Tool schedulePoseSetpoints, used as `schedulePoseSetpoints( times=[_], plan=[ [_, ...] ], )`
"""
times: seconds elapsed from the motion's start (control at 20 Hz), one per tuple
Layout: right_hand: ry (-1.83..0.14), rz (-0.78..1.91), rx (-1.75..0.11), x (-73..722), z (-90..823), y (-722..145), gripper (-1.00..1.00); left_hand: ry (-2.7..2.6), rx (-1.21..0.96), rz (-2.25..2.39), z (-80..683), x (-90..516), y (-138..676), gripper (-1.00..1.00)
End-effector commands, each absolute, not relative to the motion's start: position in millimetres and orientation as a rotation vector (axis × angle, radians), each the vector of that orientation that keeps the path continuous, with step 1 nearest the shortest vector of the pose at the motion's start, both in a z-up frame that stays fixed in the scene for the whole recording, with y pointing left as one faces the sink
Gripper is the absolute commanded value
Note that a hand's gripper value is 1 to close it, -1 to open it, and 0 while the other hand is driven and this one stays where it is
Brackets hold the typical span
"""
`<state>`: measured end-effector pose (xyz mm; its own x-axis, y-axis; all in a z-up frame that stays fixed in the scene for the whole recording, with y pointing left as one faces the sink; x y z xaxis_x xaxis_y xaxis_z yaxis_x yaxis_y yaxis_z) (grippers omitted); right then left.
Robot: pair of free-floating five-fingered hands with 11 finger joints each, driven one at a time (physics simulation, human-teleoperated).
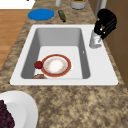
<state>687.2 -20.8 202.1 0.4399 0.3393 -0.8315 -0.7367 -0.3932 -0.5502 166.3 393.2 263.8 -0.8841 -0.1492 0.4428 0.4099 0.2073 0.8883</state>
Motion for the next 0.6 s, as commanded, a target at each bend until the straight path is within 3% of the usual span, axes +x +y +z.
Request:
schedulePoseSetpoints(
  times=[0.0,0.1,0.2,0.4,0.45,0.55],
  plan=[
    [0.416,1.204,-1.669,687,206,1,1.00,-2.053,-0.242,-1.720,264,166,393,0.00],
    [0.416,1.174,-1.605,686,195,-9,1.00,-2.053,-0.242,-1.720,264,166,393,0.00],
    [0.502,1.139,-1.643,693,203,-19,1.00,-2.053,-0.242,-1.720,264,166,393,0.00],
    [0.469,1.149,-1.638,686,194,-20,1.00,-2.053,-0.242,-1.720,264,166,393,0.00],
    [0.431,1.181,-1.560,693,196,-25,-1.00,-2.053,-0.242,-1.720,264,166,393,0.00],
    [0.400,1.219,-1.528,692,197,-18,-1.00,-2.053,-0.242,-1.720,264,166,393,0.00]
  ],
)
